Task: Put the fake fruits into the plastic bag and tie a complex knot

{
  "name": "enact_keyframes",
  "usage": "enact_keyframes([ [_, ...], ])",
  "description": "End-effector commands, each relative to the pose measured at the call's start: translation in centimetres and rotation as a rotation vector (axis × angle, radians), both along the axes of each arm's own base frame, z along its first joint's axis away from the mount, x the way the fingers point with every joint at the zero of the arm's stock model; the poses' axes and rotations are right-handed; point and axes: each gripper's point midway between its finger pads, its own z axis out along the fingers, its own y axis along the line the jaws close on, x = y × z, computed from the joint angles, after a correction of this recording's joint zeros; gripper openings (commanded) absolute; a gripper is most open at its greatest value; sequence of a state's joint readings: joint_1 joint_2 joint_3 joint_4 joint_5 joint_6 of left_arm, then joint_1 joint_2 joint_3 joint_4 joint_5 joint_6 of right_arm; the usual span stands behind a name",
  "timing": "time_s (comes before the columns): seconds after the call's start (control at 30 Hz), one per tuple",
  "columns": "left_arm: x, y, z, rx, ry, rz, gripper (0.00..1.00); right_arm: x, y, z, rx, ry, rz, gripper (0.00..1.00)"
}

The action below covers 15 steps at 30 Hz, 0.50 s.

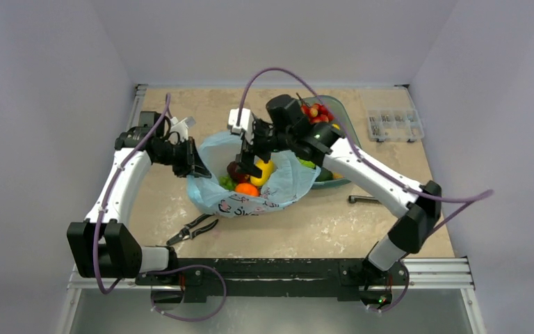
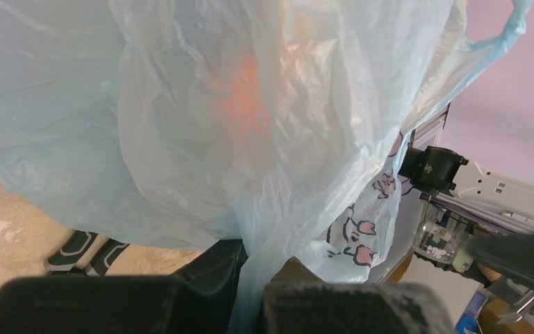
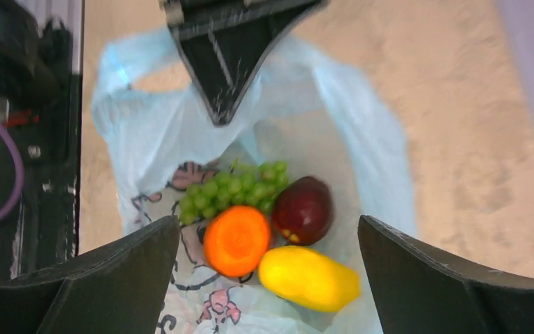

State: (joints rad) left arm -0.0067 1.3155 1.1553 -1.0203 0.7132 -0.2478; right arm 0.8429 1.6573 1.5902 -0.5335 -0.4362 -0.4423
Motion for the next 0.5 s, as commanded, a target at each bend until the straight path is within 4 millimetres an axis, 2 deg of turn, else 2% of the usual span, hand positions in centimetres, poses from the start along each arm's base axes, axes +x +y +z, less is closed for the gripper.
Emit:
enact_keyframes([
  [0.0,1.5,-0.1,1.8,-0.018,-0.075,-0.022,0.0,0.9,-3.7,10.0,0.193,-0.041,-0.133,0.99],
  [0.07,1.7,-0.1,2.0,-0.016,-0.085,-0.026,0.0,3.2,-8.0,9.3,0.166,0.005,-0.263,0.99],
  [0.13,1.8,-0.1,2.1,-0.015,-0.09,-0.029,0.0,4.2,-12.3,7.0,0.108,0.088,-0.369,0.99],
  [0.2,2.0,-0.1,2.1,-0.014,-0.092,-0.03,0.0,4.6,-16.2,5.2,0.1,0.172,-0.461,0.99],
  [0.27,2.1,-0.1,2.1,-0.014,-0.093,-0.029,0.0,4.0,-19.0,3.6,0.095,0.227,-0.522,0.99],
  [0.33,2.3,-0.1,2.1,-0.014,-0.098,-0.028,0.0,2.5,-20.2,2.3,0.084,0.258,-0.535,0.98],
  [0.4,2.6,-0.1,2.2,-0.015,-0.102,-0.028,0.0,1.3,-20.4,0.4,0.084,0.296,-0.53,0.96],
  [0.47,2.8,-0.1,2.3,-0.013,-0.103,-0.028,0.0,1.1,-20.2,-0.4,0.103,0.306,-0.524,0.92],
])
